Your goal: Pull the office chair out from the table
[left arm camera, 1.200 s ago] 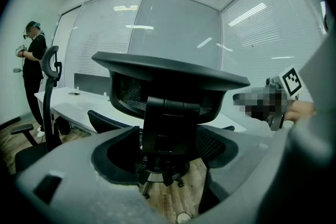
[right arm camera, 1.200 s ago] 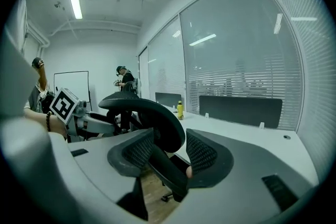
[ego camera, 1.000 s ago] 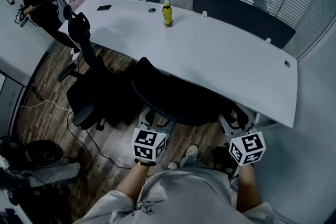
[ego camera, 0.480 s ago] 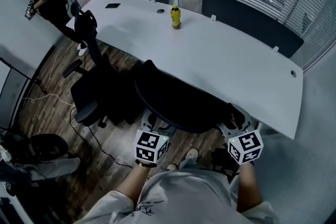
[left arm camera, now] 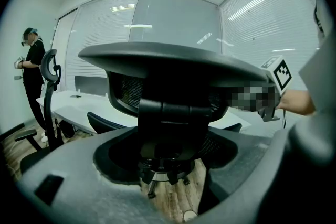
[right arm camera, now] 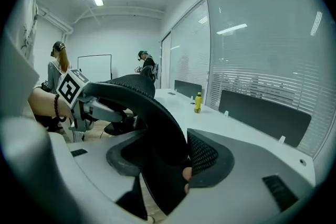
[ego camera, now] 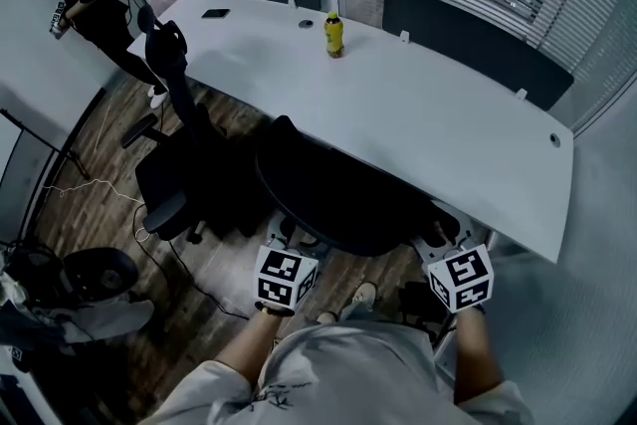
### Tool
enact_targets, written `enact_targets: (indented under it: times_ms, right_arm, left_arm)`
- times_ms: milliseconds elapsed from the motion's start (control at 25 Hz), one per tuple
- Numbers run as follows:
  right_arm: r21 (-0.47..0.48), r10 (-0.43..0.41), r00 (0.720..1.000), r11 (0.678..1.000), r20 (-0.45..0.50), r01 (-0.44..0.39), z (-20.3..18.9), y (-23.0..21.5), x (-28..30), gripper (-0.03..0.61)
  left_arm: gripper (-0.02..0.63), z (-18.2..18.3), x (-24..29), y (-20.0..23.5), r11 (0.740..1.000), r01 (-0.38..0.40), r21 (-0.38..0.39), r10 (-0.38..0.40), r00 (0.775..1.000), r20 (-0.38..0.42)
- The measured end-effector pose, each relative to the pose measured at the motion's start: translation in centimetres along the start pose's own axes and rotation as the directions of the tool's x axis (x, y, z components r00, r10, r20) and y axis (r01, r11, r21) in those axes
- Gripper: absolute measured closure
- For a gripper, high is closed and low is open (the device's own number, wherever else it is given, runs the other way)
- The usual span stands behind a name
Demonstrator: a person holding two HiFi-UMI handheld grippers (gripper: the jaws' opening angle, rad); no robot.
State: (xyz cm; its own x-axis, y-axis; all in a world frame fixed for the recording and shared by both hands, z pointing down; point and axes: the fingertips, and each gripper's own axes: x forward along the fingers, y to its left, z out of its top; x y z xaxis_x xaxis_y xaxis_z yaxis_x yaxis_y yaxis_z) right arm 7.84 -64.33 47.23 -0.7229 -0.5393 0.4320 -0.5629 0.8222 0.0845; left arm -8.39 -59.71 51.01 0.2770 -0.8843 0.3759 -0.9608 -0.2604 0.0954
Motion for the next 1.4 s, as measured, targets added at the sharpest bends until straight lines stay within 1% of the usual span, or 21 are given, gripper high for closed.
enact_targets:
  times_ms: [360,600,1040,1400]
  right_arm:
    - [0.013,-0.006,1.0,1.0,-0.013,0.006,-0.4,1.5,-1.2,0.373]
    - [0.047,-0.003,1.0,0.999,-0.001,0.003,-0.7,3.3,-2.3,0.373]
    - [0.053,-0.044,0.999,0.998,-0.01,0.044,-1.6,7.5,-4.5,0.373]
    - [0.053,-0.072,0.997,0.996,-0.013,0.073,-1.7,9.6,-5.3,0.371]
  left_arm:
    - [0.287,-0.5,-1.6,-0.6,1.0,0.007,0.005,-0.007,1.0,0.011]
    - [0.287,-1.0,-3.5,-0.9,1.0,0.001,-0.001,-0.001,1.0,0.025]
    - [0.288,-3.0,-7.5,-1.5,1.0,0.021,0.014,-0.021,1.0,0.023]
    - [0.288,-4.0,-9.4,-1.5,0.999,0.033,0.021,-0.033,0.999,0.012]
